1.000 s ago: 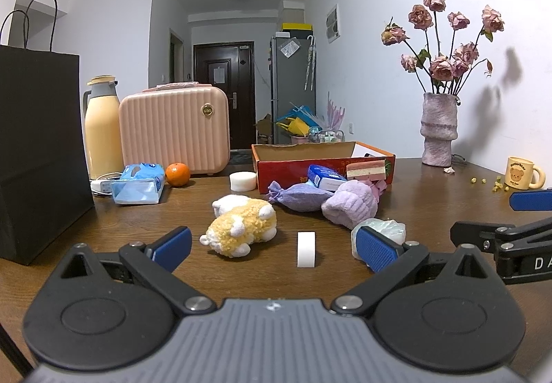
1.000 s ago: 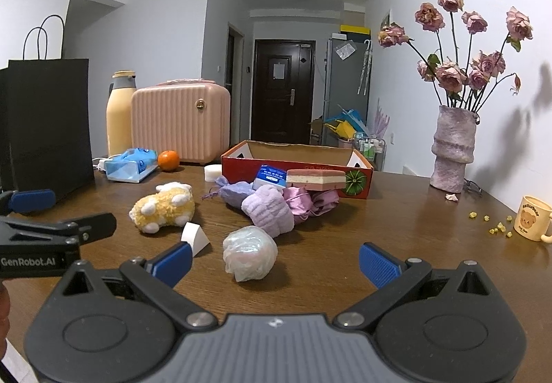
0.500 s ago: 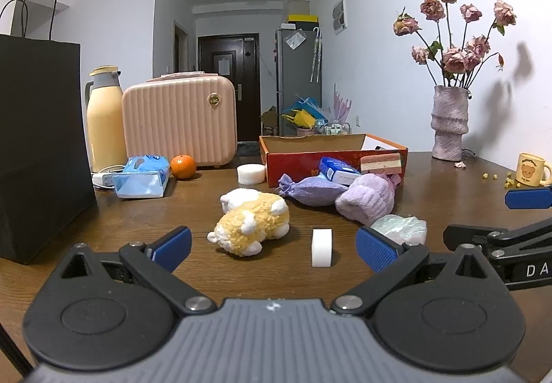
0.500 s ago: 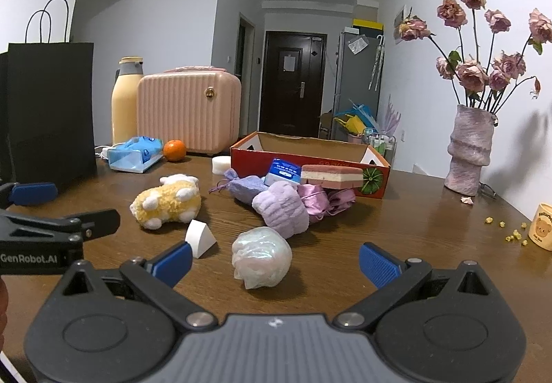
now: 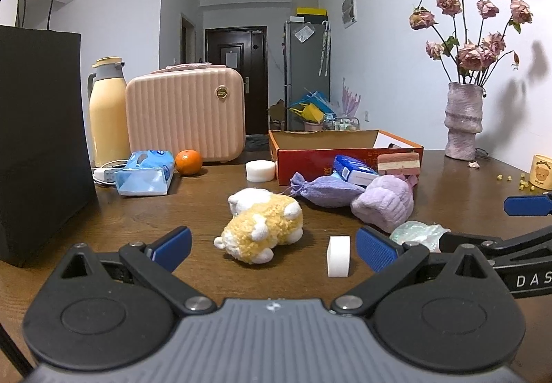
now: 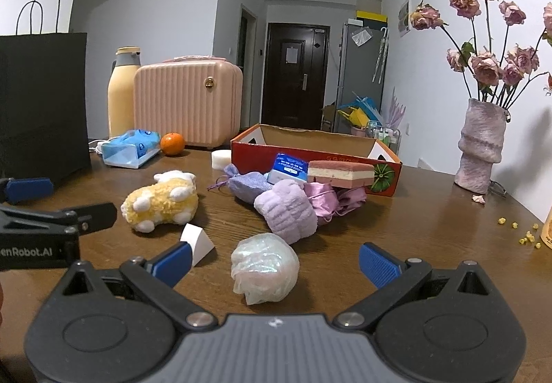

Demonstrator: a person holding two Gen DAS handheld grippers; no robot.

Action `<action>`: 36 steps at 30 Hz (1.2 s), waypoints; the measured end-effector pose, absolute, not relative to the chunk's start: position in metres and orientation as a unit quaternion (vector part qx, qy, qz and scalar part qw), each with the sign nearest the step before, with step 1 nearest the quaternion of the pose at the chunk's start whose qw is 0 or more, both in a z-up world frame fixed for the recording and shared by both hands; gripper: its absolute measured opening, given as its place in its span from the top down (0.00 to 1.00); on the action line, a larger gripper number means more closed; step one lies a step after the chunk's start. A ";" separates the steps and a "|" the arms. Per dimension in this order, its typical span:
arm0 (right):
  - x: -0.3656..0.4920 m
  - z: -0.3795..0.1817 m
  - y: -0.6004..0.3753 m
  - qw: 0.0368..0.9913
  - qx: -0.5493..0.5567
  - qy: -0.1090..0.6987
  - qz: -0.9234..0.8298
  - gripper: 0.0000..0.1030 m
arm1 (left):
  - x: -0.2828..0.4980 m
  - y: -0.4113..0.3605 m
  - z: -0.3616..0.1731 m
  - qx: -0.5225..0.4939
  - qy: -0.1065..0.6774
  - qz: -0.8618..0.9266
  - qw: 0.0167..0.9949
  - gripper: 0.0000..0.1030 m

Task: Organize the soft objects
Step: 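Reach the right gripper to the white plastic-wrapped bundle and close on it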

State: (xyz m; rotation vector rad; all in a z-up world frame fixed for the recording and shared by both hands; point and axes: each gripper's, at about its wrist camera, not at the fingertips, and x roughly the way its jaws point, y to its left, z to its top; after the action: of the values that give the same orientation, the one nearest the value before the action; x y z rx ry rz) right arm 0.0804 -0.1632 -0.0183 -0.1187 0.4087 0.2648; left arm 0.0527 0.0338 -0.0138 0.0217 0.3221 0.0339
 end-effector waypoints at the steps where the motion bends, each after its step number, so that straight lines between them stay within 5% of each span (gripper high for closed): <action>1: 0.083 -0.019 -0.163 0.968 -0.059 0.204 0.131 0.00 | 0.054 0.034 -0.014 0.011 0.161 0.018 0.987 0.00; 27: 0.150 -0.042 -0.143 0.953 -0.080 0.256 0.143 0.07 | 0.094 0.048 -0.019 0.014 0.191 0.049 0.980 0.00; 36: 0.170 -0.056 -0.143 0.940 -0.068 0.290 0.168 0.32 | 0.104 0.051 -0.023 0.012 0.205 0.054 0.977 0.00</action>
State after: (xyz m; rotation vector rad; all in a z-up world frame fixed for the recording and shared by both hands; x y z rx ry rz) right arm 0.1697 -0.1430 -0.0557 -0.1393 0.5918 0.3428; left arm 0.1039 0.0510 -0.0229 0.0245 0.4130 0.1097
